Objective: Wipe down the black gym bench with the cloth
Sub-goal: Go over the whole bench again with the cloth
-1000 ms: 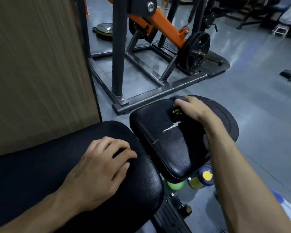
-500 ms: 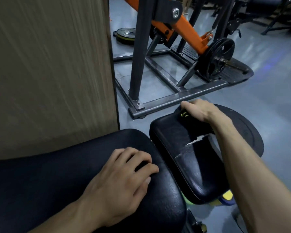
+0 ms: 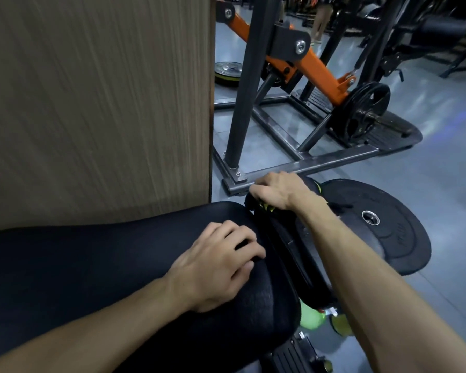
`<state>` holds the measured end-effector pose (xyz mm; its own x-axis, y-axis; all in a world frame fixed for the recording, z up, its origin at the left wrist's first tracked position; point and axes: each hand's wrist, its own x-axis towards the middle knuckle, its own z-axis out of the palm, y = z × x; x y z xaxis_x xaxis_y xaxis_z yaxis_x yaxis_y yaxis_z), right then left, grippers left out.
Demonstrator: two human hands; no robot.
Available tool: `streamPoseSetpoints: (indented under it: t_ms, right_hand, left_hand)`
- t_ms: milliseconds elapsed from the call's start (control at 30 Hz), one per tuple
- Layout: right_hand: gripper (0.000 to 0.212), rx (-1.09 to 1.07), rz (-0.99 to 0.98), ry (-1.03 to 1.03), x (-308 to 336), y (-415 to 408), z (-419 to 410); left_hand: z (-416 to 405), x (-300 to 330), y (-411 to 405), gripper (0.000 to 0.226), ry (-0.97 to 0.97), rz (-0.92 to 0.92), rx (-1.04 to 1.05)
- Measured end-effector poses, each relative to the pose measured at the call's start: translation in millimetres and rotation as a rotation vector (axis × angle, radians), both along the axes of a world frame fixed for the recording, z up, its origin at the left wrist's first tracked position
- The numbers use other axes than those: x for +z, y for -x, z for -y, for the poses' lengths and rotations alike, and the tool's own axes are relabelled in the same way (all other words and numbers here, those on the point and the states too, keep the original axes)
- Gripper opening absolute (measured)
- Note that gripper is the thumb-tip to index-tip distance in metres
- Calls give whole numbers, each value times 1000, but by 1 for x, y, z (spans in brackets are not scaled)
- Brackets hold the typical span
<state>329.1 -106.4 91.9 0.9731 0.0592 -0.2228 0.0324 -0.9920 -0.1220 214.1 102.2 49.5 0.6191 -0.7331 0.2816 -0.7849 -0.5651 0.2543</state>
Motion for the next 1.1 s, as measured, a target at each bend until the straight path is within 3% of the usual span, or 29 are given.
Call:
streamPoseSetpoints:
  t_ms: [167, 233, 333, 467, 600, 700, 867, 1000, 1100]
  right_hand:
    - [36, 87, 87, -13, -11, 20, -27]
    - [44, 83, 136, -19, -15, 28, -30]
    - [41, 28, 244, -40, -24, 41, -35]
    - [61, -32, 304, -121, -33, 66, -38]
    - [65, -66, 296, -222, -28, 97, -32]
    - [64, -104, 319, -336, -22, 126, -33]
    - [41, -308, 351, -618, -7, 176, -44]
    - [39, -248, 124, -853, -6, 212, -82]
    - [50, -49, -126, -818, 8, 220, -89]
  left_hand:
    - [-1, 0, 0, 24, -8, 5, 13]
    - [-1, 0, 1, 25, -11, -4, 17]
    - [-3, 1, 1, 26, -11, -6, 13]
    - [-4, 1, 3, 29, -49, 38, 11]
    - [-15, 10, 11, 35, -113, 30, -31]
    - [-49, 18, 22, 35, -71, -12, -17]
    - [-137, 14, 51, 40, -21, -2, 129]
    - [-207, 8, 76, 49, -44, -1, 278]
    - [-240, -3, 86, 53, -67, -32, 349]
